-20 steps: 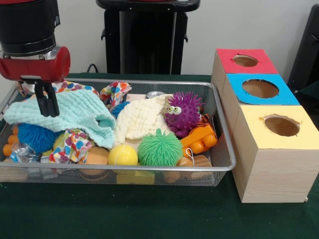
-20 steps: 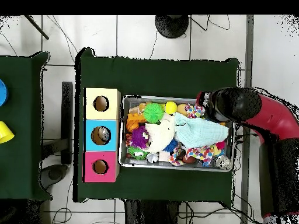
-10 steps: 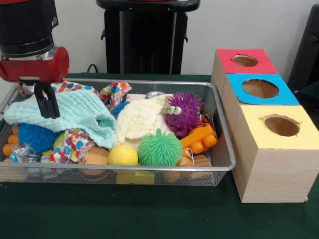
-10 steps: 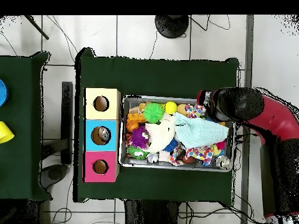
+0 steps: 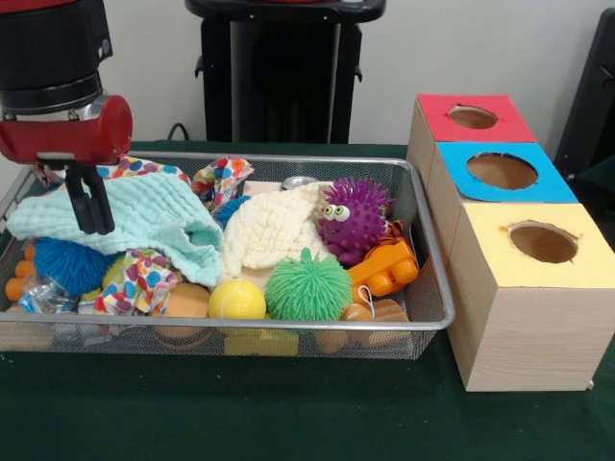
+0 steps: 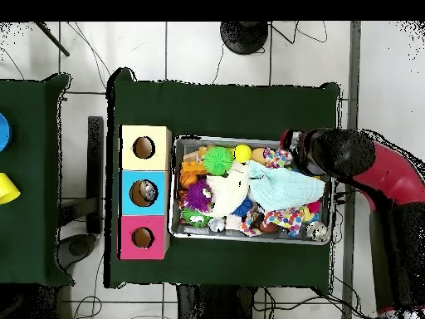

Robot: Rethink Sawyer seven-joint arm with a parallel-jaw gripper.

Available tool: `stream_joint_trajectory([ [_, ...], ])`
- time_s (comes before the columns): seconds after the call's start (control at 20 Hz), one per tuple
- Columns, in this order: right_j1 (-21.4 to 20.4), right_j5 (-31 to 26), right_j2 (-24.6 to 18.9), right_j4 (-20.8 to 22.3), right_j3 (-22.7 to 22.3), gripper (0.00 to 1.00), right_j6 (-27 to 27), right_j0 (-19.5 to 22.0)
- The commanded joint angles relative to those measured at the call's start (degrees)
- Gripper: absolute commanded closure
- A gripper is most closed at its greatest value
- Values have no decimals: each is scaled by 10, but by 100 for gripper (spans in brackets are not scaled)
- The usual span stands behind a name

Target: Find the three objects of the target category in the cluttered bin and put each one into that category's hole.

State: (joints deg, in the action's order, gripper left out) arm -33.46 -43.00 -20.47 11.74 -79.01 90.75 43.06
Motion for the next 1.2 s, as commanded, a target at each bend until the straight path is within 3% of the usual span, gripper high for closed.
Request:
stream_joint_trajectory([
  [0.05,-10,28,35,-7,-55,100,108,-24],
  [0.35,-21,32,68,13,-52,100,94,-37],
  [0.75,-31,-4,66,24,-45,100,14,-14],
  [1.2,-15,-17,67,46,-13,100,-24,-2],
])
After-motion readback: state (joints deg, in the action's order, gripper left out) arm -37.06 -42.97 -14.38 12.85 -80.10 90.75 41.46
